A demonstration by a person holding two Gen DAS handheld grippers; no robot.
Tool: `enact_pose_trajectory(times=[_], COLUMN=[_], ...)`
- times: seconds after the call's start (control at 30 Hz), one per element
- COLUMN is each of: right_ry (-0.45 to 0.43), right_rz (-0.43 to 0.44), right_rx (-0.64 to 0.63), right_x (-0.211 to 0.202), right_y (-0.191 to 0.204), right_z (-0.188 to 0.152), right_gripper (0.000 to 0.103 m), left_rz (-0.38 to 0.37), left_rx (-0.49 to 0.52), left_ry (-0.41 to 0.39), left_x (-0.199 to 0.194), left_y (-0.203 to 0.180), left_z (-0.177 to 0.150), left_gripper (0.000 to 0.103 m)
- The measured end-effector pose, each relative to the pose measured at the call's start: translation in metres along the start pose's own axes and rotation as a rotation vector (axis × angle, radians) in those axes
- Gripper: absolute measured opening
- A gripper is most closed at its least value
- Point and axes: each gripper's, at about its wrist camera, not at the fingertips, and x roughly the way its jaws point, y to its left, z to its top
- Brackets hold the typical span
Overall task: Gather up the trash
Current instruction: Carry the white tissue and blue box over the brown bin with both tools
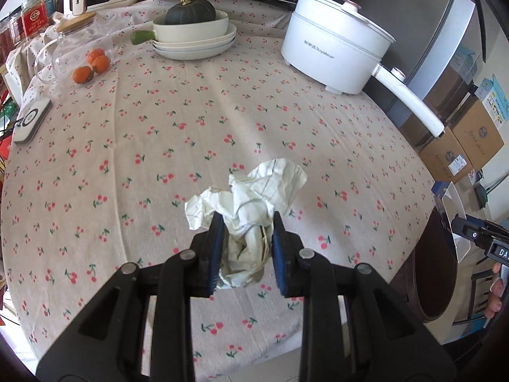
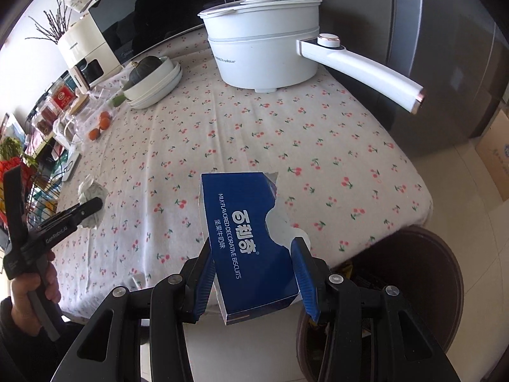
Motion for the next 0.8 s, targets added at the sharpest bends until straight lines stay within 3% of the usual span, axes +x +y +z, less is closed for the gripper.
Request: enact_pose_trajectory(times=[0.4,0.8], right_ry=[0.003,-0.008], right_rz=[-0.085,-0.13], right_rx=[0.064,0.218], right_x=[-0.027,-0.047], right_y=[-0.074,-0.154], right_z=[-0.069,-0.122], right_gripper=[0.048,0.048], left_rz=[-0.051,-0.156], left_rx=[0.087,0.21], left_ry=[0.032,0.029], left_x=[-0.002,0.004], left_y=[-0.042,-0.136], left_z=[-0.038,-0.051], left_gripper=[0.029,0.029])
